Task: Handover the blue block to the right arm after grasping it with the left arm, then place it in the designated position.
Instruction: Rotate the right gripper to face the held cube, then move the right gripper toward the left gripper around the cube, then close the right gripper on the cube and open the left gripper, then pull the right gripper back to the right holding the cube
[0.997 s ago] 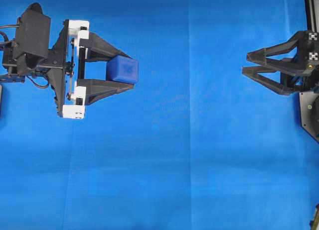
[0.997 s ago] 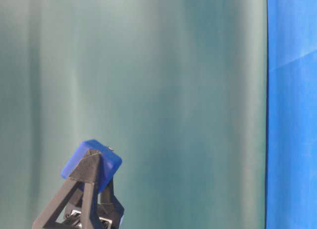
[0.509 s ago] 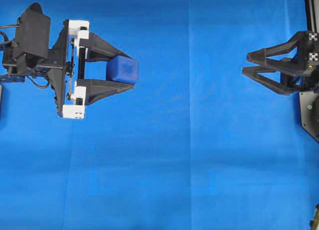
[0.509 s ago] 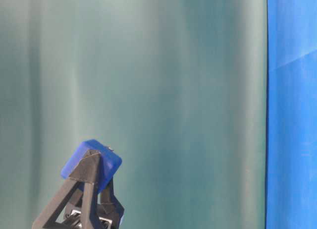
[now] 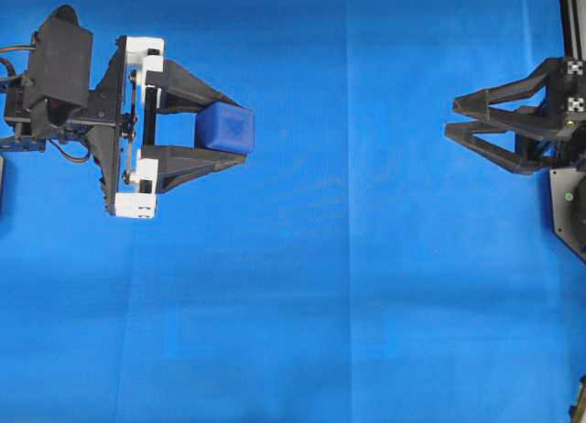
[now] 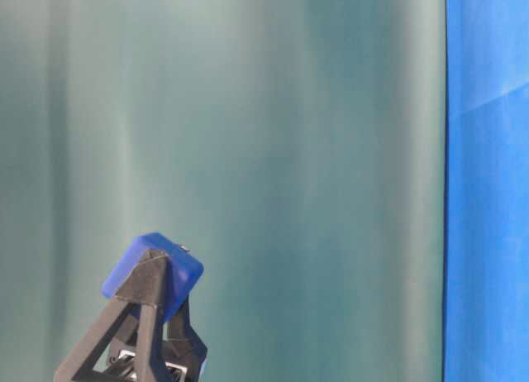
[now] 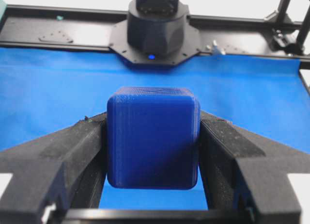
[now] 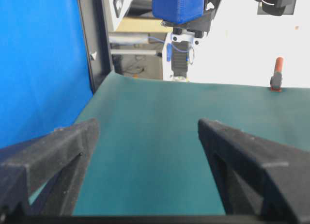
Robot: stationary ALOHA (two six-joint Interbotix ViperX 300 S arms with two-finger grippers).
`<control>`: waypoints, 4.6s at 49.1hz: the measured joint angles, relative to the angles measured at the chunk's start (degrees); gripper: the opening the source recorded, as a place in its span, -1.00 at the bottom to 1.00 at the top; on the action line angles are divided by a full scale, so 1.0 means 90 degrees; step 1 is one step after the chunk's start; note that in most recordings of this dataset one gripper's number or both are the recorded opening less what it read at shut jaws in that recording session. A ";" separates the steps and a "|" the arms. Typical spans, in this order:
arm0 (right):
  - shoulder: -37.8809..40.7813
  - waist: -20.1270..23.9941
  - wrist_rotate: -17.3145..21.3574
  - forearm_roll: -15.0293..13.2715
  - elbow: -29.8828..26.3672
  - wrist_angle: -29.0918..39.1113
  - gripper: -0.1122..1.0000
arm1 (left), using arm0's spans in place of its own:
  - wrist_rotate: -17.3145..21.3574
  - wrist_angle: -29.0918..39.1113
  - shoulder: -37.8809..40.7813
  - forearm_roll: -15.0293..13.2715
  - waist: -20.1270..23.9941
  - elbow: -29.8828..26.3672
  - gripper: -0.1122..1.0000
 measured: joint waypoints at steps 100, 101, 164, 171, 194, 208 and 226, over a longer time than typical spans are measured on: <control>0.4883 0.0020 -0.0381 -0.0283 -0.3955 -0.0781 0.91 | -0.0029 0.0020 -0.0020 0.0000 0.0000 0.0000 0.03; 0.4922 0.0020 -0.0381 -0.0283 -0.3984 -0.0781 0.91 | -0.0039 0.0020 -0.0020 0.0000 0.0000 0.0000 0.04; 0.5156 0.0049 -0.0225 -0.0215 -0.4287 -0.0146 0.04 | 0.0107 0.0049 -0.0029 -0.0010 0.0039 0.0000 0.03; 0.5146 0.0049 -0.0225 -0.0215 -0.4287 -0.0146 0.04 | 0.0215 0.0049 -0.0029 -0.0020 0.0029 0.0010 0.04; 0.5156 0.0020 -0.0225 -0.0215 -0.4287 -0.0127 0.04 | 0.0127 0.0010 0.0000 -0.0010 0.0010 0.0000 0.88; 0.5146 0.0020 -0.0225 -0.0215 -0.4277 -0.0127 0.04 | 0.0137 -0.0039 0.0000 -0.0020 0.0010 0.0010 0.88; 0.4385 0.0029 -0.0215 -0.0215 -0.3447 0.0010 0.04 | 0.0146 -0.0049 0.0000 -0.0020 0.0020 0.0010 0.88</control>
